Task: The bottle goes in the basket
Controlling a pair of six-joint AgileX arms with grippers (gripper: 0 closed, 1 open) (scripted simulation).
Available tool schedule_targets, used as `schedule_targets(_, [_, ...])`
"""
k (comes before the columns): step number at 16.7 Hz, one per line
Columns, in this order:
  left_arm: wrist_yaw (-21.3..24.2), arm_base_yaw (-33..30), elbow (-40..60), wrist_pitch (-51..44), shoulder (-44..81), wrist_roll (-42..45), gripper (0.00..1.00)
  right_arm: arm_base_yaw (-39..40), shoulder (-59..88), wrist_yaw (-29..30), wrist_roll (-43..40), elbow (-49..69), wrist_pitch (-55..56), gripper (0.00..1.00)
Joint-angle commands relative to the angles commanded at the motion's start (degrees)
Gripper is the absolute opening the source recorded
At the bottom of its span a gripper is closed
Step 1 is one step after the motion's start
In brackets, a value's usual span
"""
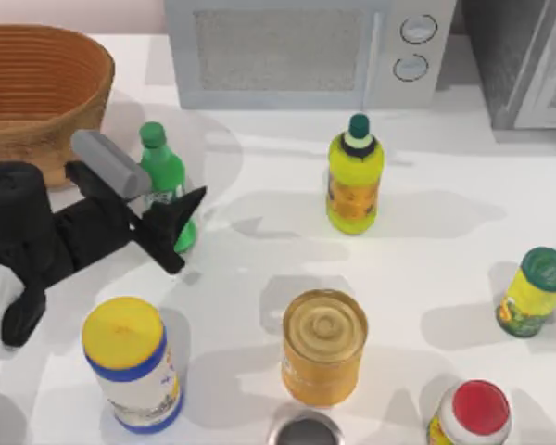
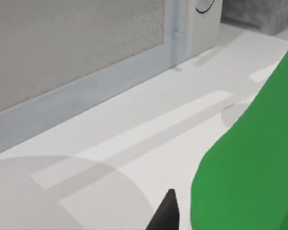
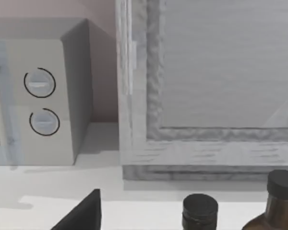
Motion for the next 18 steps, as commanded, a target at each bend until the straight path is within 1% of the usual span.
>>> schedule_targets(2, [-0.72, -1.43, 2.35, -3.86, -3.45, -0.06, 0.0, 0.0, 0.0, 0.0, 0.0, 0.0, 0.0, 1.0])
schedule_targets(4, [-2.39, -2.19, 5.79, -9.41, -7.9, -0.25, 0.0, 0.0, 0.0, 0.0, 0.0, 0.0, 0.0, 1.0])
schedule_targets(7, [-6.87, -1.11, 12.23, -20.12, -15.06, -0.84, 0.0, 0.0, 0.0, 0.0, 0.0, 0.0, 0.0, 1.0])
schedule_targets(10, [-12.98, 2.12, 19.1, -32.55, -21.55, -1.91, 0.0, 0.0, 0.0, 0.0, 0.0, 0.0, 0.0, 1.0])
schedule_targets(14, [-21.84, 8.45, 26.92, -48.72, -27.77, -4.15, 0.0, 0.0, 0.0, 0.0, 0.0, 0.0, 0.0, 1.0])
schedule_targets(16, [-25.69, 11.7, 29.63, -55.14, -29.84, -5.43, 0.0, 0.0, 0.0, 0.0, 0.0, 0.0, 0.0, 1.0])
schedule_targets(18, [-28.59, 14.34, 31.38, -59.56, -31.23, -6.53, 0.0, 0.0, 0.0, 0.0, 0.0, 0.0, 0.0, 1.0])
